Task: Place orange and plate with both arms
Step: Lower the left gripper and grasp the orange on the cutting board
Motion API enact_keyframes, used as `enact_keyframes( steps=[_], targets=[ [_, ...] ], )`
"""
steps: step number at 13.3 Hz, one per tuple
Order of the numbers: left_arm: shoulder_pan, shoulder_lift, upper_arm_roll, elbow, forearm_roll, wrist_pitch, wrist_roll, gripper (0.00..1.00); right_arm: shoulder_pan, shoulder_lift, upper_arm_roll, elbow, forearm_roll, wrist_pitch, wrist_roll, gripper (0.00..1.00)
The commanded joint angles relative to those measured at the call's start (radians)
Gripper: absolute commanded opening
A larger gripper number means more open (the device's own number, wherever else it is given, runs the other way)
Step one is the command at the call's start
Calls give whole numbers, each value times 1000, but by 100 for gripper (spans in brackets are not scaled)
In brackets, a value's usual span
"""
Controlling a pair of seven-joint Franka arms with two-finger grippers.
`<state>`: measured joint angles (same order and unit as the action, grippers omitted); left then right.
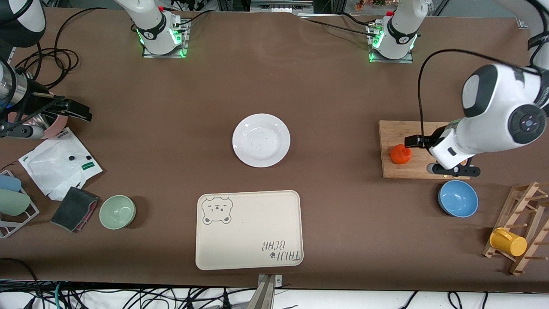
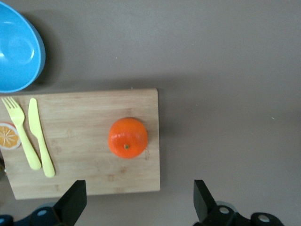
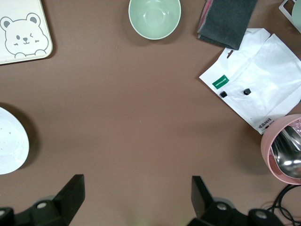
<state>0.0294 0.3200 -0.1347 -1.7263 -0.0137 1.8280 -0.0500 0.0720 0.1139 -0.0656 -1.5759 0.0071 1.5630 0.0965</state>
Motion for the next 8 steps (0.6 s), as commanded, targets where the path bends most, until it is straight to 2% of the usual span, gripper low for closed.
enact_keyframes(
  steps=[1,4,6,8],
  targets=[
    [1,-30,-5,-167,43,179,22,100,-6,3,6,11,2,-14,-15,100],
    [6,-24,-5,-307,145,395,22,100,-6,3,6,11,2,-14,-14,100],
    [13,-18,-3,-428,150,599,22,100,-6,3,6,11,2,-14,-15,100],
    [24,14,-3,-481,153,716,22,100,-6,4,6,11,4,-14,-15,100]
  ],
)
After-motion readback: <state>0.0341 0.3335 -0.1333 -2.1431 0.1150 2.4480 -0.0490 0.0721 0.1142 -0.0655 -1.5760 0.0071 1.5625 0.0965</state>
